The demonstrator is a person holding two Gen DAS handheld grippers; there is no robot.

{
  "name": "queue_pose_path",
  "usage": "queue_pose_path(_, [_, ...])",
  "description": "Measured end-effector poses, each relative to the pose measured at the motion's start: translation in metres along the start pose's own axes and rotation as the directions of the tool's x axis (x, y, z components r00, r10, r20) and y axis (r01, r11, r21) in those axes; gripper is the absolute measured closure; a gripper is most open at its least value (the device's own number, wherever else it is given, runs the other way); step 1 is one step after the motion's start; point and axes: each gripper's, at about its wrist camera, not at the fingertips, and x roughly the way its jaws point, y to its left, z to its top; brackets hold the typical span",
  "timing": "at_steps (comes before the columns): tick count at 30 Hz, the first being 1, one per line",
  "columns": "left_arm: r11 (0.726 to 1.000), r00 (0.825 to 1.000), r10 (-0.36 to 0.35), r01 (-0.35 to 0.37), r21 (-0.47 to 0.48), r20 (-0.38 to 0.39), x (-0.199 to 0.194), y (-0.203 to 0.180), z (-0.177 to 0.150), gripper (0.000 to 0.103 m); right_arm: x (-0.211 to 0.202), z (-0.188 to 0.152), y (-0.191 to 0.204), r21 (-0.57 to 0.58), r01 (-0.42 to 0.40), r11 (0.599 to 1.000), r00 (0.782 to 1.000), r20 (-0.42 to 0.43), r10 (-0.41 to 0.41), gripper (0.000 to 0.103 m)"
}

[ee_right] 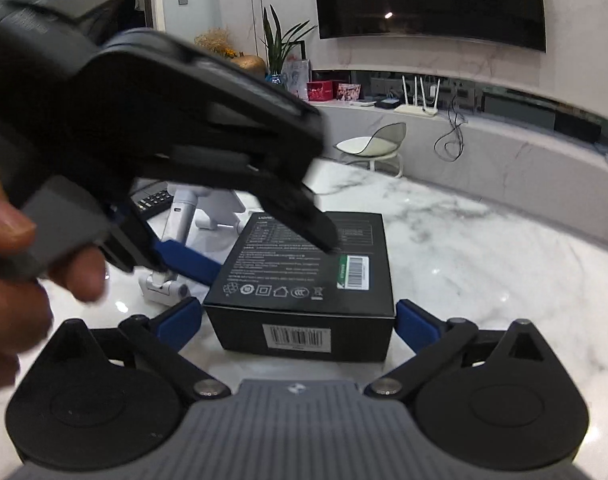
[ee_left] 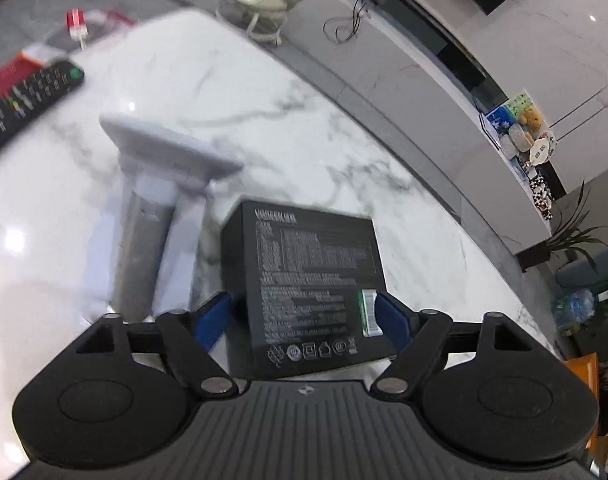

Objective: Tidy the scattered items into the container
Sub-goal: 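Grasp the black box with right gripper while left tool holds it, then lift the black box with left tool while right tool reaches the red-capped bottle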

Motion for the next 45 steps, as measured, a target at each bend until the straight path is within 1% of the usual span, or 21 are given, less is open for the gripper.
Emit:
queue_pose_path(3, [1.0,1.0,0.002,-0.002,0.015,-0.025,0.001,-0.003,0.001,0.01,0.007,0.002,0.008,-0.046,0.062,0.997,0.998,-0.017,-0.063,0.0])
queue_pose_path(9, [1.0,0.999,-0.009,0.01,0.022,-0.047,-0.003,-0.002,0.001,0.01,0.009,0.005,0.006,-0.043,0.065,0.997,0.997,-0.027,-0.066,0.001])
queue_pose_path(12, [0.999,1.0,-0.008,0.008,0.043,-0.019,-0.019,-0.009,0.001,0.013,0.001,0.009,-0.009,0.031,0.007,0.999,0.999,-0.045,-0.005,0.001])
queue_pose_path(14, [0.998,0.999,-0.012,0.009,0.07,0.036,-0.037,-0.016,0.002,0.013,-0.01,0.014,-0.03,0.173,-0.043,0.984,0.996,-0.067,0.056,0.001])
queue_pose_path(15, [0.996,0.997,-0.028,0.022,0.085,0.069,-0.048,-0.021,0.002,0.013,-0.016,0.014,-0.045,0.296,-0.081,0.952,0.991,-0.08,0.109,0.001])
queue_pose_path(16, [0.995,0.994,-0.05,0.041,0.096,0.093,-0.058,-0.025,0.002,0.013,-0.022,0.011,-0.063,0.439,-0.123,0.89,0.981,-0.084,0.177,0.001])
queue_pose_path(18, [0.991,0.993,-0.073,0.062,0.117,0.088,-0.064,-0.035,-0.003,0.013,-0.034,0.002,-0.096,0.687,-0.177,0.705,0.952,-0.061,0.299,0.001])
queue_pose_path(19, [0.989,0.993,-0.084,0.072,0.128,0.083,-0.067,-0.04,-0.006,0.013,-0.04,-0.007,-0.11,0.785,-0.187,0.591,0.938,-0.036,0.345,0.001])
queue_pose_path(20, [0.987,0.992,-0.094,0.083,0.138,0.078,-0.069,-0.046,-0.009,0.013,-0.047,-0.017,-0.12,0.844,-0.187,0.502,0.93,-0.013,0.368,0.001])
queue_pose_path(21, [0.985,0.995,-0.082,0.072,0.157,0.06,-0.068,-0.052,-0.013,0.013,-0.055,-0.024,-0.124,0.862,-0.184,0.472,0.93,-0.002,0.367,0.001])
queue_pose_path(22, [0.982,0.998,-0.055,0.048,0.183,0.033,-0.064,-0.06,-0.018,0.013,-0.062,-0.029,-0.126,0.865,-0.182,0.467,0.934,0.003,0.358,0.001])
queue_pose_path(26, [0.963,0.997,0.043,-0.025,0.268,-0.059,-0.041,-0.085,-0.039,0.013,-0.081,-0.044,-0.122,0.845,-0.185,0.502,0.945,0.012,0.327,0.001])
queue_pose_path(29, [0.94,0.99,0.104,-0.068,0.334,-0.091,-0.021,-0.096,-0.056,0.013,-0.089,-0.049,-0.109,0.814,-0.177,0.554,0.946,-0.013,0.323,0.0])
queue_pose_path(32, [0.932,0.986,0.133,-0.089,0.353,-0.105,-0.007,-0.099,-0.065,0.034,-0.094,-0.058,-0.108,0.816,-0.163,0.554,0.937,-0.049,0.347,0.0])
queue_pose_path(35, [0.927,0.986,0.088,-0.028,0.375,-0.144,-0.006,-0.109,-0.073,0.041,-0.11,-0.064,-0.119,0.816,-0.144,0.56,0.94,-0.064,0.336,0.0])
queue_pose_path(36, [0.923,0.985,0.075,-0.008,0.385,-0.158,-0.006,-0.114,-0.076,0.048,-0.116,-0.065,-0.126,0.811,-0.144,0.567,0.938,-0.071,0.339,0.0])
queue_pose_path(37, [0.913,0.985,0.091,-0.022,0.408,-0.15,-0.007,-0.121,-0.079,0.049,-0.123,-0.064,-0.134,0.801,-0.144,0.581,0.936,-0.079,0.342,0.001])
queue_pose_path(39, [0.89,0.984,0.131,-0.064,0.451,-0.117,-0.008,-0.133,-0.082,0.049,-0.137,-0.061,-0.147,0.758,-0.138,0.637,0.942,-0.099,0.322,0.001])
queue_pose_path(42, [0.877,0.985,0.147,-0.089,0.472,-0.087,-0.014,-0.141,-0.081,0.049,-0.17,-0.057,-0.171,0.69,-0.102,0.717,0.96,-0.121,0.253,0.001])
queue_pose_path(44, [0.85,0.982,0.18,-0.125,0.511,-0.06,-0.015,-0.148,-0.083,0.049,-0.187,-0.051,-0.185,0.605,-0.035,0.796,0.977,-0.147,0.154,0.001])
queue_pose_path(45, [0.832,0.98,0.195,-0.139,0.537,-0.048,-0.015,-0.153,-0.085,0.049,-0.194,-0.047,-0.189,0.523,0.02,0.852,0.982,-0.17,0.081,0.001])
